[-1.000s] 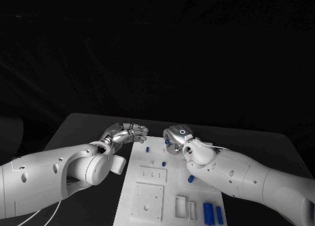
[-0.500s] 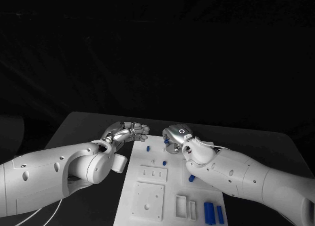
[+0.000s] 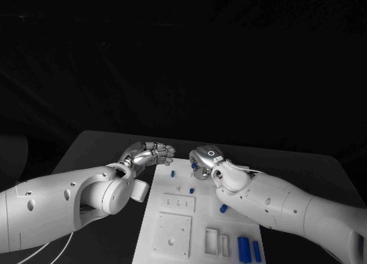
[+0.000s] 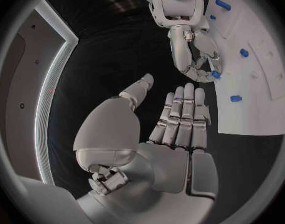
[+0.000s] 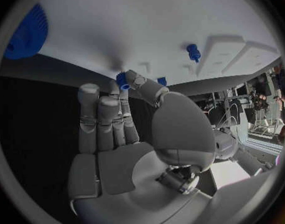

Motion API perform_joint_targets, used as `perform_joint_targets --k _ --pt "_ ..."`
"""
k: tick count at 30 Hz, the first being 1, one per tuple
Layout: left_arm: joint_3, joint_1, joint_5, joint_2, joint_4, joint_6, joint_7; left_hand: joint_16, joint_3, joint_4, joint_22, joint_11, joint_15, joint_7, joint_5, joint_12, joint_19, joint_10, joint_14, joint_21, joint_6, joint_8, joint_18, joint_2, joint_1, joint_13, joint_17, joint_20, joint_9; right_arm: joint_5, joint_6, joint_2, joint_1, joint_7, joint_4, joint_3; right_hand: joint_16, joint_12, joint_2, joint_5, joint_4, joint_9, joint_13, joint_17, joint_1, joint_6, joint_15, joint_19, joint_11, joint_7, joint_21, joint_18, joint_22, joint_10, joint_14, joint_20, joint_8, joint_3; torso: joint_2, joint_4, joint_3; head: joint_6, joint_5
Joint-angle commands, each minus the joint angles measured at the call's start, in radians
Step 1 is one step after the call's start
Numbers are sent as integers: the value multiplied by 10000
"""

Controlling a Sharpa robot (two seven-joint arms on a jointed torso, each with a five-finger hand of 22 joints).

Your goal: Assemble the parts on the task board

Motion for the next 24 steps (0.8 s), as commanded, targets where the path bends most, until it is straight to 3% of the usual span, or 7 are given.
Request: perform_joint_targets --k 1,13,19,24 --pt "8 19 -70 45 8 49 47 -61 -3 -44 209 29 49 42 32 -57 31 33 8 -41 79 -41 100 7 -88 -11 -15 56 -13 -118 339 34 -18 32 -121 -13 68 8 54 23 23 13 20 -17 11 77 -153 31 83 21 59 704 207 278 -170 -79 13 47 11 -6 2 9 6" --pt "8 19 -70 56 3 43 33 -67 7 -54 209 33 51 45 32 -69 30 27 5 -41 73 -47 99 -1 -99 -13 -15 59 -20 276 228 102 -18 279 -240 -15 33 -164 -26 22 70 -14 -5 -101 -3 -112 -68 -77 168 100 51 696 184 101 -207 -17 -132 102 22 -18 3 -28 44" --pt "8 20 -70 23 24 35 25 -73 13 -61 210 35 53 48 31 -77 30 22 1 -41 69 -50 99 -7 -106 -14 -17 60 -24 592 90 72 -4 408 -228 -15 66 -653 -527 16 158 -254 -328 -216 106 -1109 403 -114 644 546 -11 685 108 -1112 -168 117 -720 138 8 -32 6 -37 62" --pt "8 21 -70 3 31 30 22 -83 22 -74 210 44 58 52 31 -94 28 6 -10 -42 59 -57 99 -20 -115 -17 -19 62 -31 761 -56 -9 30 468 -157 -15 123 -655 -828 17 257 -303 -614 -281 168 -1395 633 -98 885 627 -92 704 39 -1895 -195 165 -847 49 10 -39 11 -22 77"
